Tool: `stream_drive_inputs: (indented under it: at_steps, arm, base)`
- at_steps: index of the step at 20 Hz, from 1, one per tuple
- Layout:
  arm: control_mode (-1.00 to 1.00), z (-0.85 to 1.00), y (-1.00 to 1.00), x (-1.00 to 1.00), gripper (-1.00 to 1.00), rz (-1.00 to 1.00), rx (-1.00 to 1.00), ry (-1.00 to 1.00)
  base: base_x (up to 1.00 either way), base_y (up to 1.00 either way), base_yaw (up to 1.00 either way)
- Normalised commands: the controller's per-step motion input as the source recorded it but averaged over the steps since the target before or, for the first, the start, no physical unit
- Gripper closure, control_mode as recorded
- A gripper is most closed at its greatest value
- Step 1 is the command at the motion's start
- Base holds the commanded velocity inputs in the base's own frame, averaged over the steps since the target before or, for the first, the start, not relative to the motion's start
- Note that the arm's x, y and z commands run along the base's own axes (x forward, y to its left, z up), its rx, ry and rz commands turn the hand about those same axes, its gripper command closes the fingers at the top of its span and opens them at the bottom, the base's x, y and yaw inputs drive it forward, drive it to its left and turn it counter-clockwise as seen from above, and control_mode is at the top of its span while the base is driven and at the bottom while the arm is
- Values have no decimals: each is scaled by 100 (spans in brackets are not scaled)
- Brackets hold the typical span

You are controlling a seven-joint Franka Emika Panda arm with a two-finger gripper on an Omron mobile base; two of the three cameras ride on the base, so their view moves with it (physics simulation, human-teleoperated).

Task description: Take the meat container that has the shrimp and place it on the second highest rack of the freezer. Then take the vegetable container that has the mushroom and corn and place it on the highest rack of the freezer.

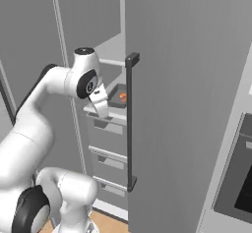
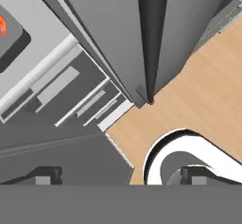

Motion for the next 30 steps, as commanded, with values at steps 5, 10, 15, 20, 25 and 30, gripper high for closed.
stream_drive_inputs:
  at_steps: [5,10,15,20,25,30]
  arm:
    - [-100,20,0,-100,-100,47,-12,-23]
    - [-100,8,0,-100,-100,36,0,-37]
    - [-100,36,0,-96,-100,28,0,-29]
    - [-100,11,0,-58,-100,13,-2,-12]
    - [-100,0,0,0,-100,0,0,0]
    - [100,0,0,0,-100,0,0,0]
  base:
    - [0,0,0]
    - [0,0,0]
    - [0,0,0]
    - [0,0,0]
    - [0,0,0]
    - [-33,-11,-2]
